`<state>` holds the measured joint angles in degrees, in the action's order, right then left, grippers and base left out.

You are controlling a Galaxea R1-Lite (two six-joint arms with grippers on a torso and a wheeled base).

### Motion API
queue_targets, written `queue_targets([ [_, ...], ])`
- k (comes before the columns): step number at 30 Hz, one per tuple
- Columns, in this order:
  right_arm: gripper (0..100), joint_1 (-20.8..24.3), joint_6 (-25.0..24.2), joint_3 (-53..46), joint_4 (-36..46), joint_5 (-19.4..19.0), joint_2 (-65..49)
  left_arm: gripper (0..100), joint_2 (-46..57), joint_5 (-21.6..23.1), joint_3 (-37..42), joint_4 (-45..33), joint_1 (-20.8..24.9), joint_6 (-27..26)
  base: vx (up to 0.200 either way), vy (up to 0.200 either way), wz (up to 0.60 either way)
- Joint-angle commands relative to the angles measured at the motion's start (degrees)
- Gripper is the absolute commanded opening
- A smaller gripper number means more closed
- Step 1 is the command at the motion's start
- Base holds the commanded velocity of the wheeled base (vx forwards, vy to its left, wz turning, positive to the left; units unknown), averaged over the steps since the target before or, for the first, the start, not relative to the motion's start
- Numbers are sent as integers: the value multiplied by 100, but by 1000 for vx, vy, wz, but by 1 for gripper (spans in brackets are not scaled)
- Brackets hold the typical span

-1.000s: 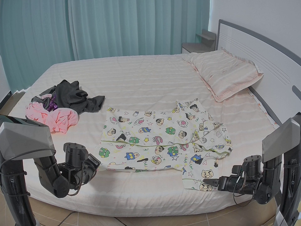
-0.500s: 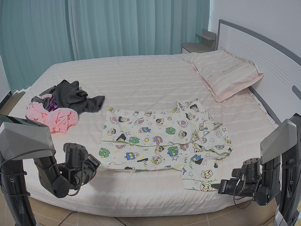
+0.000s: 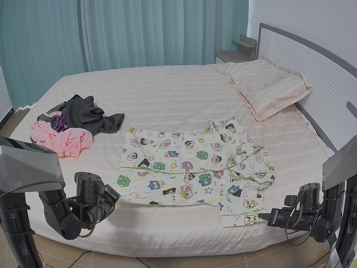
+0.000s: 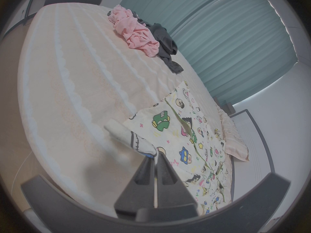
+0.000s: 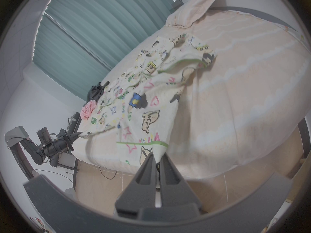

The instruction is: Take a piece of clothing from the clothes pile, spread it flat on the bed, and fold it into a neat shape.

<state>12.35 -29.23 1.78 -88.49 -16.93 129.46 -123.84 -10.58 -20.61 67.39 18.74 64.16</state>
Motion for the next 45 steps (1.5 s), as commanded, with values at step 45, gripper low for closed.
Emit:
queue_targets([
  [45,0,-338,1139,-178,4885,-82,-3630,0,1,-708,1490,213,1246,-1090,0,0,0],
])
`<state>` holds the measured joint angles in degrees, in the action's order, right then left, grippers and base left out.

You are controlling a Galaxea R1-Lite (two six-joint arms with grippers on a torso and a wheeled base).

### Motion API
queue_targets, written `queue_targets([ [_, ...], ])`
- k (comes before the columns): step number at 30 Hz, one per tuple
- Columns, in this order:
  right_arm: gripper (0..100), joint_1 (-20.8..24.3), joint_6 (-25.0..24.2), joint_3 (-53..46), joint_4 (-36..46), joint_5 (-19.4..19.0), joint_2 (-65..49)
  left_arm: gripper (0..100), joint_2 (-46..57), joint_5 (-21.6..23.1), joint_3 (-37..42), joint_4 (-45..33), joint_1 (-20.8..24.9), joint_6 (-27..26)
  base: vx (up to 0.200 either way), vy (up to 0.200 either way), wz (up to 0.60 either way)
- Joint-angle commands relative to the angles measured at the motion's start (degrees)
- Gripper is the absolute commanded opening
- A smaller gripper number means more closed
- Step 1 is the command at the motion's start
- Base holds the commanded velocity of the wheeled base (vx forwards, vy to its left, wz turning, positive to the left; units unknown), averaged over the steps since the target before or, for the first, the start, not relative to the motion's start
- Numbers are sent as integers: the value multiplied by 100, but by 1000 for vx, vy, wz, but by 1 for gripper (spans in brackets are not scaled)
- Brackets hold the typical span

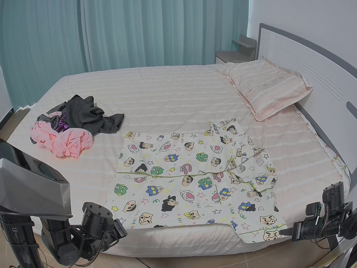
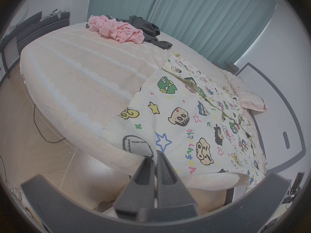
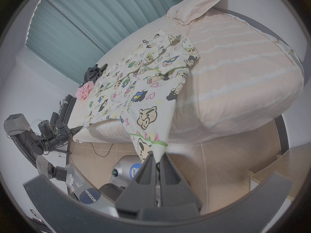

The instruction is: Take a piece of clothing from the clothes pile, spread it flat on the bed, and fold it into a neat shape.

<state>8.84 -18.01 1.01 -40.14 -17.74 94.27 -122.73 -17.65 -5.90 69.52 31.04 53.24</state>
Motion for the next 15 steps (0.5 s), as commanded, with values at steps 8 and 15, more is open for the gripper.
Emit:
queue_targets([
  [8,0,74,157,-101,226,-2,-163,0,-181,-19,177,26,210,3,0,0,0],
  [15,0,127,175,-101,481,-2,-462,0,-22,-81,256,26,210,-33,0,0,0],
])
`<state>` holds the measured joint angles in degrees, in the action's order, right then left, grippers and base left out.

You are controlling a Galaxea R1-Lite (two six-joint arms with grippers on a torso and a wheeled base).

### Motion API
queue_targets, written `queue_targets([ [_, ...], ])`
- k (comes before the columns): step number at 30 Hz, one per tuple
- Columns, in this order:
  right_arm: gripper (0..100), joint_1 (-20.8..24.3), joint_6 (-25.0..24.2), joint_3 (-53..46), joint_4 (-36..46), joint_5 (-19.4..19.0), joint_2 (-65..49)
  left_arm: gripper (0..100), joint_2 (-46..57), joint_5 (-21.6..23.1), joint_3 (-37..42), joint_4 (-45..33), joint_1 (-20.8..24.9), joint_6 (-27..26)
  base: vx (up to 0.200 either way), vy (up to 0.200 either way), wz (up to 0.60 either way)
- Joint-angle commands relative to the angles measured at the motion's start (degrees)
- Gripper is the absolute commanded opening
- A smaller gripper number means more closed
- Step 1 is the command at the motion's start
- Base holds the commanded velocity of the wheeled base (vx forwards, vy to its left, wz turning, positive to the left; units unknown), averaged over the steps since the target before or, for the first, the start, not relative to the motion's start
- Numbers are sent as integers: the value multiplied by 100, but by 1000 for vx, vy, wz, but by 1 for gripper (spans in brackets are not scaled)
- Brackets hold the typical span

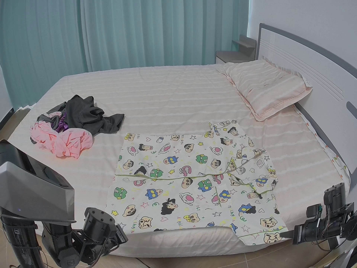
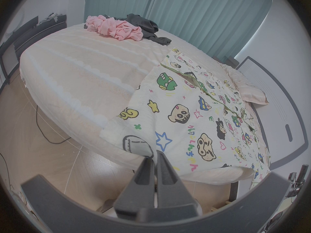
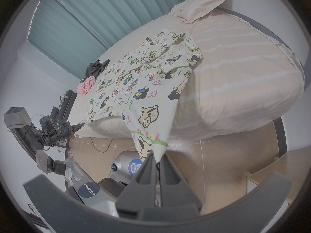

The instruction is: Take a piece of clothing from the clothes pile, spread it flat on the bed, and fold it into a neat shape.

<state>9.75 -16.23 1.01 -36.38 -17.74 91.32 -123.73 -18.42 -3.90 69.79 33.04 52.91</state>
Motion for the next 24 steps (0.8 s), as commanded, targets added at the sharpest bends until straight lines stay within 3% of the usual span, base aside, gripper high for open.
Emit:
queue_targets([
  [1,0,44,-3,-101,131,-2,-176,0,78,-4,65,-1,10,0,0,0,0],
  [17,0,220,5,-75,500,-2,-484,0,121,-4,373,-1,27,27,0,0,0],
  [24,0,211,-267,488,526,-46,-791,0,1115,14,109,-97,-78,18,0,0,0],
])
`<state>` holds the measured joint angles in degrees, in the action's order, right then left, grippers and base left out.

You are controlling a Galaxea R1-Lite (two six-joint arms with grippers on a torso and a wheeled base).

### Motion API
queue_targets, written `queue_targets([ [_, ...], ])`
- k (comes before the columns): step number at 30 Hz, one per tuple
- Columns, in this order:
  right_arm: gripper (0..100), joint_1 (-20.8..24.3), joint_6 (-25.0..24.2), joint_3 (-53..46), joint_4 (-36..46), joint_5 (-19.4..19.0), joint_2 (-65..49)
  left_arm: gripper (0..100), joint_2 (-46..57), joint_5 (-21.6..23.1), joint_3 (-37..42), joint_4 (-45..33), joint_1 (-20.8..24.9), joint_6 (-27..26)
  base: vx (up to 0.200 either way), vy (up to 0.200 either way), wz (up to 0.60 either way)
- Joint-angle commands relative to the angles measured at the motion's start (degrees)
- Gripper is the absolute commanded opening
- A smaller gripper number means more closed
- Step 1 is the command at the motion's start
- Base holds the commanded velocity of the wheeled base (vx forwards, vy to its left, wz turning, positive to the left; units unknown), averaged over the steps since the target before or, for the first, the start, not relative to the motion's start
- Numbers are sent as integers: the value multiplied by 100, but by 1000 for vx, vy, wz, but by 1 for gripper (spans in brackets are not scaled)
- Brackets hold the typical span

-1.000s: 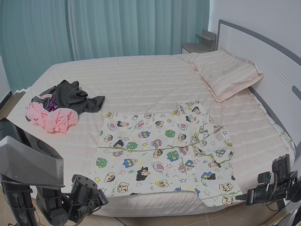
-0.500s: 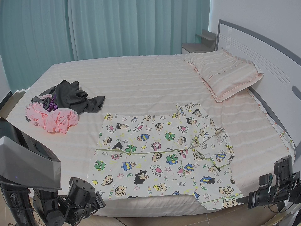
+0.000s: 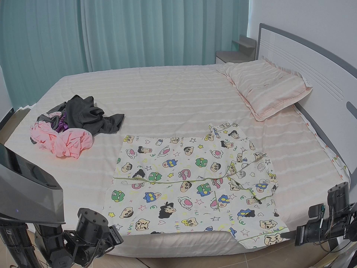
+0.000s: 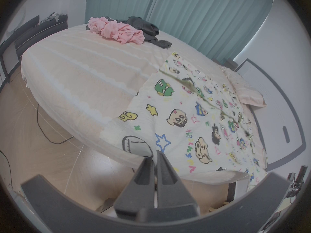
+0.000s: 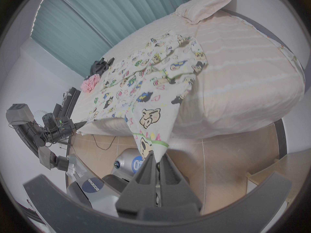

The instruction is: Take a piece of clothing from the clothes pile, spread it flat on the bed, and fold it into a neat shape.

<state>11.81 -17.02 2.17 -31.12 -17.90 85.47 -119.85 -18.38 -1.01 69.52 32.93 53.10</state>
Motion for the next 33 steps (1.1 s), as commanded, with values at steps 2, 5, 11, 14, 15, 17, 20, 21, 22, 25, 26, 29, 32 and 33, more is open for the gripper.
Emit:
queue_targets([
  [2,0,14,-293,460,1,-30,-206,0,770,10,-242,-132,-67,-2,0,0,0],
  [5,0,-4,-469,679,-8,-30,-197,0,831,10,-549,-396,-208,-2,0,0,0],
  [11,0,-21,-750,996,-8,-39,-21,0,928,168,-1428,-1890,-436,16,0,0,0],
  [14,0,-30,-777,1110,-61,-39,225,0,963,397,-1876,-2760,-454,16,0,0,0],
  [15,0,-39,-777,1154,-61,-39,313,0,963,502,-2079,-3138,-507,16,0,0,0],
  [17,0,-47,-777,1233,-61,-30,444,0,972,696,-2500,-3902,-630,42,0,0,0],
  [20,0,-65,-777,1330,-61,-30,611,0,946,933,-3089,-4878,-797,51,0,0,0],
  [21,0,-83,-777,1356,-61,-30,655,0,946,977,-3195,-5036,-823,51,0,0,0],
  [22,0,-144,-768,1444,-61,-30,778,0,919,1074,-3485,-5423,-893,51,0,0,0],
  [25,0,-232,-768,1558,-61,-30,910,0,893,1153,-3757,-5678,-972,51,0,0,0],
  [26,0,-294,-768,1646,-61,-30,1016,0,779,1170,-3942,-5775,-1016,51,0,0,0],
  [29,0,-399,-759,1761,-69,-30,1165,0,576,1170,-4214,-5854,-1104,86,0,0,0],
  [32,0,-505,-733,1866,-78,-39,1332,0,418,1223,-4346,-5862,-1148,165,0,0,0],
  [33,0,-531,-733,1919,-78,-47,1367,0,374,1267,-4372,-5862,-1148,201,0,0,0],
])
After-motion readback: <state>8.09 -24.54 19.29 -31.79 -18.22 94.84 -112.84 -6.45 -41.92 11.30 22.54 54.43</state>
